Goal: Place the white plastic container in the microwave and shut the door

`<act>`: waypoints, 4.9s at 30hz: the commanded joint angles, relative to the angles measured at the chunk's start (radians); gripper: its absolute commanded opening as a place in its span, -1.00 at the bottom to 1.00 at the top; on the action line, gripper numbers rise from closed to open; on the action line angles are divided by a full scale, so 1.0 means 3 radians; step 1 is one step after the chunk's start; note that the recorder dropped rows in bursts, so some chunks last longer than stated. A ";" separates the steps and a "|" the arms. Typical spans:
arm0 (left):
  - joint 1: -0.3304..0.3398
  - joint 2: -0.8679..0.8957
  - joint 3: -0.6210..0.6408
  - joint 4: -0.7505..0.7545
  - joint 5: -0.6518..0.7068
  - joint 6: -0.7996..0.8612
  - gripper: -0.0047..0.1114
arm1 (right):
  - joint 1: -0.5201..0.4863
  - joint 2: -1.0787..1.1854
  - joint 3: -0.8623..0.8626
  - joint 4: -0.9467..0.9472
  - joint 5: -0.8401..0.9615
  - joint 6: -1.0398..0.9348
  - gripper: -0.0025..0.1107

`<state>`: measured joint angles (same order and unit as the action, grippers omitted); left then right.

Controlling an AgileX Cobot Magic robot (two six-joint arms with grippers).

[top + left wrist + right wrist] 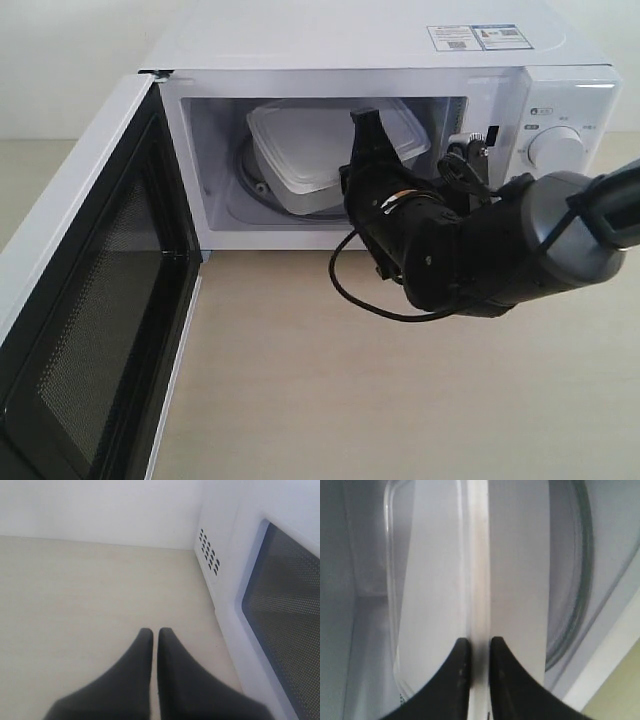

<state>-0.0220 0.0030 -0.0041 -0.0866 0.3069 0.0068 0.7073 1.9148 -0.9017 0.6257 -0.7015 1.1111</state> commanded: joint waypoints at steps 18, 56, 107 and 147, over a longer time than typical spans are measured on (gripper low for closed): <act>0.0004 -0.0010 0.0014 0.0001 -0.0001 0.0004 -0.84 | -0.0004 0.0173 -0.0409 0.0425 -0.0017 -0.0401 -0.28; 0.0004 -0.0010 0.0014 0.0001 -0.0001 0.0004 -0.84 | -0.0216 0.0320 -0.0304 -0.1179 0.0696 -0.2786 -0.96; 0.0004 -0.0010 0.0014 0.0001 -0.0001 0.0004 -0.84 | -0.0235 -0.3947 0.2269 0.2554 0.0445 -0.7533 -0.96; 0.0004 0.0453 -0.1366 0.0004 -0.0977 0.0631 -0.84 | -0.0235 -0.4375 0.2269 0.2892 0.0270 -0.7662 -0.96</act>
<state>-0.0220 0.1248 -0.3979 -0.0862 0.0000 0.1586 0.6377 0.6057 -0.2232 1.4983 -0.6153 -1.1814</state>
